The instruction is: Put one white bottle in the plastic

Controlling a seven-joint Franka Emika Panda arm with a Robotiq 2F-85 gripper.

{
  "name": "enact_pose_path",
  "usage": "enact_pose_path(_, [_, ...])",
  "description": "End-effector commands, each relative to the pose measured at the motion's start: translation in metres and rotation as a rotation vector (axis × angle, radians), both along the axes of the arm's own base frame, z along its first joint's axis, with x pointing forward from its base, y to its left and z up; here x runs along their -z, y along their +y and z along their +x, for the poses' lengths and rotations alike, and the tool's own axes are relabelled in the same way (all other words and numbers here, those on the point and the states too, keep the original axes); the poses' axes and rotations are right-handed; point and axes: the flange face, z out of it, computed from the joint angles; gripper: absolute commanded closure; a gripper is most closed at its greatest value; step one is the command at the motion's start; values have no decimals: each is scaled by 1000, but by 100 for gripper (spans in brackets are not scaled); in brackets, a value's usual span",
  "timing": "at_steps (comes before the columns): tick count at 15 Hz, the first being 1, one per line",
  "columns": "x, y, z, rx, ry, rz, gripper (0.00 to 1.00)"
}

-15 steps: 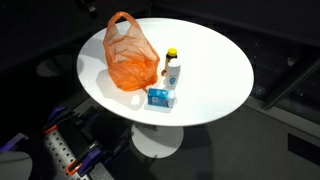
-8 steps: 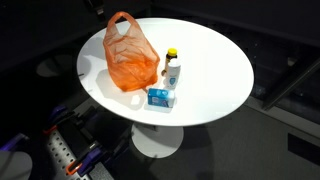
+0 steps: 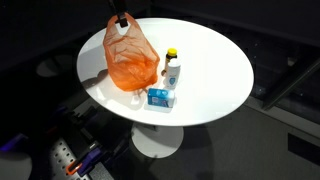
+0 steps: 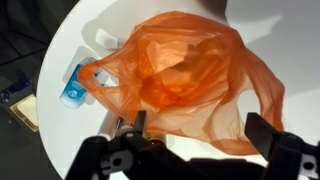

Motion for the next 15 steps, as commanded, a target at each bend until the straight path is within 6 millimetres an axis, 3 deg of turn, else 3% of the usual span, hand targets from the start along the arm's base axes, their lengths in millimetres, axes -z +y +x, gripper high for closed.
enact_pose_path(1, [-3, -33, 22, 123, 2, 24, 0])
enact_pose_path(10, [25, -106, 49, 256, 42, 43, 0])
enact_pose_path(13, [37, -116, 54, 268, 58, 38, 0])
enact_pose_path(15, [40, -111, 45, 263, 73, 42, 0])
